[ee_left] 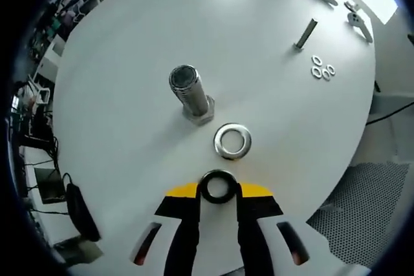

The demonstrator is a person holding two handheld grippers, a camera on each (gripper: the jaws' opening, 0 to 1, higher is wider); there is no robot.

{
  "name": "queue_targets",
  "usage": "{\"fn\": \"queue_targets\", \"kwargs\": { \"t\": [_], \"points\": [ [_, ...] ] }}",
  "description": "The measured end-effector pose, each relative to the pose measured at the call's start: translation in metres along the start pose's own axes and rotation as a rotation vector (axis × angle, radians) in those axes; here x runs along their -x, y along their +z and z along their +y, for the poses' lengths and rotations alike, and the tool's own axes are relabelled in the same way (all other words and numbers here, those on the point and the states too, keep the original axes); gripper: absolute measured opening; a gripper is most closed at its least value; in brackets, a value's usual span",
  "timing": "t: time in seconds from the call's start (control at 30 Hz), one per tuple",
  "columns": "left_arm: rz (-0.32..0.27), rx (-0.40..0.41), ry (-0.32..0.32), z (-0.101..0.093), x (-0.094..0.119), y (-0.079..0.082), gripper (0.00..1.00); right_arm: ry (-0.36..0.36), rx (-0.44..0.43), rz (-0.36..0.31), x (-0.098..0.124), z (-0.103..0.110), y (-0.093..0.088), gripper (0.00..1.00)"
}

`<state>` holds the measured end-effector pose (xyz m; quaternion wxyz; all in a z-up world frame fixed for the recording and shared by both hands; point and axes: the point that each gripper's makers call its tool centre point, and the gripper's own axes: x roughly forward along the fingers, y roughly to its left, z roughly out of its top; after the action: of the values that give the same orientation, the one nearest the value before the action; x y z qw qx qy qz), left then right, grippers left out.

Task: Place the washer onto the threaded stud by aligning its center hole with the stud, sliding it down to the base, and recovering from edge contact or off-axis alignment until the washer reaches the visible bottom stop.

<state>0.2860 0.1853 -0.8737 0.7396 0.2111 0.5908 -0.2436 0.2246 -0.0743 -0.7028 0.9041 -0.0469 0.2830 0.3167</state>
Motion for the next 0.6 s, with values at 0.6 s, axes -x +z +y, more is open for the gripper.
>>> {"fn": "queue_targets", "kwargs": {
  "t": [0.6],
  "points": [
    [-0.007,-0.081,0.006,0.005,0.010,0.009,0.19,-0.004,-0.008,-0.010,0.000,-0.002,0.002,0.43]
  ]
}}
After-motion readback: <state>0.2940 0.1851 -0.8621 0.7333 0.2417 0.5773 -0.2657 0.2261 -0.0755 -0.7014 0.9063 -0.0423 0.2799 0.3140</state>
